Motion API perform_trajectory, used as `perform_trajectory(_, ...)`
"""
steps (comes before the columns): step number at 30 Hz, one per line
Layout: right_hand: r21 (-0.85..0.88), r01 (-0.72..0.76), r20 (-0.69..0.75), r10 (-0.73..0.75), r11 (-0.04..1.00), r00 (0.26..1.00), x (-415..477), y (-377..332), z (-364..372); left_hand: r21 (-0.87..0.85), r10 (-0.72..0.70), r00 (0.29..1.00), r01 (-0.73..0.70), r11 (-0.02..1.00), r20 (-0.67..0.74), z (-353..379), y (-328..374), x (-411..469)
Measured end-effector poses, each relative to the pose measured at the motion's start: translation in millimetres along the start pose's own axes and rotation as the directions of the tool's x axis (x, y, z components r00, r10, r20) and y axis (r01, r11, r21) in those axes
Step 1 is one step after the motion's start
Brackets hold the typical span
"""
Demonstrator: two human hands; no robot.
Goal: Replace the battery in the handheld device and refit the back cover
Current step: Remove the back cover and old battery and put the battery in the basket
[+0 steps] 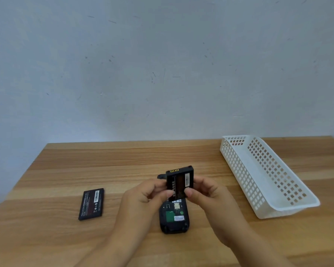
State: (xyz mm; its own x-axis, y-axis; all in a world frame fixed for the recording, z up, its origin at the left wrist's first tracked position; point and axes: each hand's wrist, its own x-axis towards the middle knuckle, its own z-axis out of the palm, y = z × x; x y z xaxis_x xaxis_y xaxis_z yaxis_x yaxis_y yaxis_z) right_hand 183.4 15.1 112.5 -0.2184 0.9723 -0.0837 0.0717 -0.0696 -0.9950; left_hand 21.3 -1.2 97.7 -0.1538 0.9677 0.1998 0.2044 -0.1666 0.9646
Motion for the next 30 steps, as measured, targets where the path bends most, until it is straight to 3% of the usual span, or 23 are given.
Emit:
perform_trajectory(3, 0.136, -0.063, 0.004, 0.064, 0.989, 0.998, 0.1, -17.0, -13.5, -0.019, -0.071, 0.997, 0.072, 0.997, 0.04, 3.0, -0.9, 1.3)
perform_trajectory(5, 0.229, -0.039, -0.102, 0.064, 0.973, 0.993, 4.9, -35.8, -38.1, 0.02, -0.107, 0.991, 0.106, 0.994, 0.078, 2.3, -11.2, 0.2)
perform_trajectory(8, 0.274, 0.028, -0.361, 0.076, 0.961, 0.929, 21.3, -63.8, -98.1, 0.336, -0.147, 0.97, 0.076, 0.939, 0.193, -0.5, -30.7, -8.5)
perform_trajectory(12, 0.125, -0.127, -0.526, 0.174, 0.984, 0.833, 54.3, -58.9, -165.8, 0.697, -0.321, 0.898, 0.023, 0.717, 0.301, -2.1, -58.8, -18.1)
perform_trajectory(15, -0.042, -0.324, -0.54, 0.251, 0.945, 0.804, 77.5, -31.3, -186.9, 0.786, -0.407, 0.866, 0.028, 0.618, 0.289, -1.3, -73.8, -18.6)
perform_trajectory(21, -0.157, -0.534, -0.582, 0.359, 0.831, 0.73, 103.5, 8.2, -191.8, 0.815, -0.497, 0.842, 0.13, 0.565, 0.21, 1.8, -84.3, -17.9)
perform_trajectory(26, -0.411, -0.55, -0.565, 0.271, 0.727, 0.78, 112.3, 29.4, -194.8, 0.795, -0.442, 0.871, 0.106, 0.597, 0.216, -2.8, -94.0, -19.0)
perform_trajectory(30, -0.593, -0.561, -0.54, 0.231, 0.578, 0.809, 116.9, 41.1, -199.4, 0.773, -0.431, 0.874, 0.11, 0.625, 0.224, -4.5, -103.9, -20.6)
